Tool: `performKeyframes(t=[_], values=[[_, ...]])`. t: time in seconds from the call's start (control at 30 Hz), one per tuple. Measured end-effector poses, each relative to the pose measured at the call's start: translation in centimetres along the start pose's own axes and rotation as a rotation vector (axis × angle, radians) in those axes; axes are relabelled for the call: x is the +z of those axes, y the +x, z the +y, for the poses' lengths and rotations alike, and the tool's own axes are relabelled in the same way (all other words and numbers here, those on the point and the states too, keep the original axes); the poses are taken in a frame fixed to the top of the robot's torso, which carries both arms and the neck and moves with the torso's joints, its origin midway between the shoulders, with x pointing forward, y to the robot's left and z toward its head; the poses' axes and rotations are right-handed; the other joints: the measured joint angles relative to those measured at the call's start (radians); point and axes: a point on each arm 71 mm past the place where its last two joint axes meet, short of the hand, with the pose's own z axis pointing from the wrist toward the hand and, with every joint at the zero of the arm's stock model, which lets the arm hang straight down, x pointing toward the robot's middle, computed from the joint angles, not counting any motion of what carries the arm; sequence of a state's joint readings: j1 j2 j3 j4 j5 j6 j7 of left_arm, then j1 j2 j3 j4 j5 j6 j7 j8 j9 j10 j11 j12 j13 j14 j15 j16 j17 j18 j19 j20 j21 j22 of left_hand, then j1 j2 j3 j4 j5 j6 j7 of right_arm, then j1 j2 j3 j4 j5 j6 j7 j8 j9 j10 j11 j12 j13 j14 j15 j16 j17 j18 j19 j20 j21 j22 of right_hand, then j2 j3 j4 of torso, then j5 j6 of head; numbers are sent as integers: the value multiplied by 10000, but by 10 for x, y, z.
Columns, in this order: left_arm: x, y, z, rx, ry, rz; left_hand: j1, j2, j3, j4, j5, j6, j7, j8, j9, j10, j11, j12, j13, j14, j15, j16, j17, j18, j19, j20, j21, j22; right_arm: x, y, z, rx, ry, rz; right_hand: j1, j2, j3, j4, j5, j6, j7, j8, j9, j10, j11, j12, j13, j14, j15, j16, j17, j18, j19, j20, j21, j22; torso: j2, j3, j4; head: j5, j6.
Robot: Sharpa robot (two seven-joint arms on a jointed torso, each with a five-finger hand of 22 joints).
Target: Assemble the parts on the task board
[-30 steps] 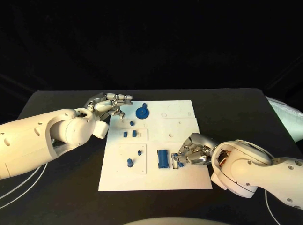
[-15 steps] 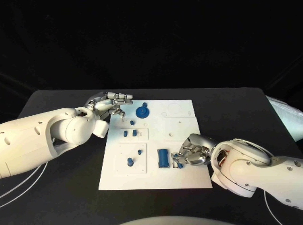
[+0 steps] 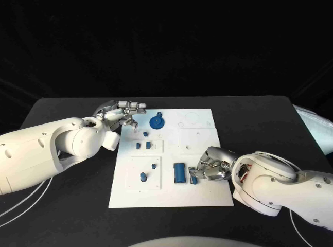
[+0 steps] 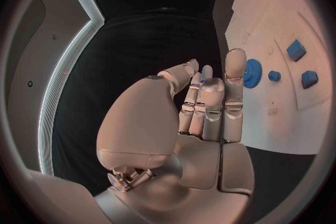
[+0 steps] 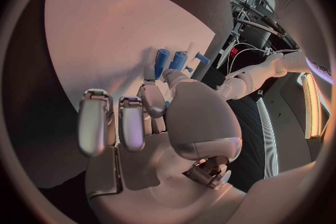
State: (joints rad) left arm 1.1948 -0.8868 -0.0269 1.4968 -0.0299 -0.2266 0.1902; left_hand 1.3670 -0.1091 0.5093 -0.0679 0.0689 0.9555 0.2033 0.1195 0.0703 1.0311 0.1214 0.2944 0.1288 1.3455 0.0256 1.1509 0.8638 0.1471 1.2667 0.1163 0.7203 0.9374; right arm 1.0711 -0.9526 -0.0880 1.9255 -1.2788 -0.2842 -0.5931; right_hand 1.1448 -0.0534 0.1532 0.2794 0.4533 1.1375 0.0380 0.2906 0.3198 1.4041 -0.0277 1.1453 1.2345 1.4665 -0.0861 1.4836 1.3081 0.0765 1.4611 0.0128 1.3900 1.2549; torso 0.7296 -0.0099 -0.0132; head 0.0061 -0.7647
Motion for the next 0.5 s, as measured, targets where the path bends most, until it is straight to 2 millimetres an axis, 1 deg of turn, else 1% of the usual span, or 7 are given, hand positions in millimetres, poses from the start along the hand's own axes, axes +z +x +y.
performKeyframes(t=[0.1, 0.17, 0.2, 0.23, 0.27, 0.37, 0.5], values=[[0, 0, 0, 0, -2, 0, 0, 0, 0, 0, 0, 0, 0, 0, 0, -35, 35, 0, 0, 0, 0, 0, 0, 0, 0, 0, 0, 0, 0, 0, 0, -62, -16, -12, -276, 73, -170, 105, 0, -15, 15, 0, 12, 14, -14, 37, 46, 0, 0, 44, 0, 0, 0, 0, 46, 58, 0, 1, 0, 0, -8], [0, 0, 0, 0, -3, 0, 0, 0, 0, 0, 0, 0, 0, 0, 0, -65, 6, 0, -1, 0, 0, 0, 1, 0, 0, 0, 0, 0, 0, 0, 0, -95, -23, -14, -456, 163, -367, 101, 0, -15, 15, -1, 31, 16, -15, 84, 81, 0, 0, 88, 0, 0, 0, 0, 69, 103, 0, 1, 0, 0, -14], [0, 0, 0, 0, -3, 0, 0, 0, 0, 0, 0, 0, 0, 0, 0, -72, -1, 0, -1, 0, 0, 0, 0, 0, 0, 0, 0, 0, 0, 0, 0, -117, -27, -18, -551, 164, -452, 98, -48, -15, 15, -1, 42, 36, -35, 84, 91, 0, 0, 88, 0, 0, 0, 0, 85, 113, 0, 1, 0, 5, -18], [0, 0, 0, 0, -4, 0, 0, 0, 0, 0, 0, 0, 0, 0, 0, -72, -1, 0, -1, 0, 0, 0, 0, 0, 0, 0, 0, 0, 0, 0, 0, -131, -30, -21, -607, 220, -533, 98, -148, -15, 15, -1, 45, 51, -50, 84, 101, 0, 0, 88, -1, -1, 0, 0, 85, 114, 0, 1, -1, 7, -20], [0, 0, 0, 0, -4, 0, 0, 0, 0, 0, 0, 0, 0, 0, 0, -72, -1, 0, -1, 0, 0, 0, 0, -1, 0, 0, 0, 0, 0, 0, 0, -142, -32, -22, -624, 230, -609, 94, -244, -15, 14, -1, 56, 51, -51, 84, 103, 0, 0, 88, -1, -1, 0, 0, 85, 116, 0, 1, -2, 8, -21], [0, 0, 0, 0, -6, 1, 0, 0, 0, 0, 0, 0, -1, 0, 0, -72, -1, 0, -1, 0, 0, 0, 0, 0, 0, 0, 0, 0, 0, 0, 0, -175, -42, -32, -728, 224, -790, 89, -495, -14, 14, -2, 66, 51, -50, 84, 119, 0, 0, 88, -1, 0, 0, 0, 85, 133, 0, 2, -3, 12, -28], [0, 0, 0, 1, -8, 0, 0, 0, 0, 0, 0, 0, 0, 0, 0, -72, -1, 0, -2, 0, 0, 0, -13, 0, 0, 0, 0, 0, -1, 0, 0, -204, -50, -52, -801, 150, -1140, 76, -980, -14, 14, -2, 99, 51, -50, 84, 146, 0, 1, 88, -2, 0, -1, 0, 84, 143, -2, 3, -9, 13, -34]])
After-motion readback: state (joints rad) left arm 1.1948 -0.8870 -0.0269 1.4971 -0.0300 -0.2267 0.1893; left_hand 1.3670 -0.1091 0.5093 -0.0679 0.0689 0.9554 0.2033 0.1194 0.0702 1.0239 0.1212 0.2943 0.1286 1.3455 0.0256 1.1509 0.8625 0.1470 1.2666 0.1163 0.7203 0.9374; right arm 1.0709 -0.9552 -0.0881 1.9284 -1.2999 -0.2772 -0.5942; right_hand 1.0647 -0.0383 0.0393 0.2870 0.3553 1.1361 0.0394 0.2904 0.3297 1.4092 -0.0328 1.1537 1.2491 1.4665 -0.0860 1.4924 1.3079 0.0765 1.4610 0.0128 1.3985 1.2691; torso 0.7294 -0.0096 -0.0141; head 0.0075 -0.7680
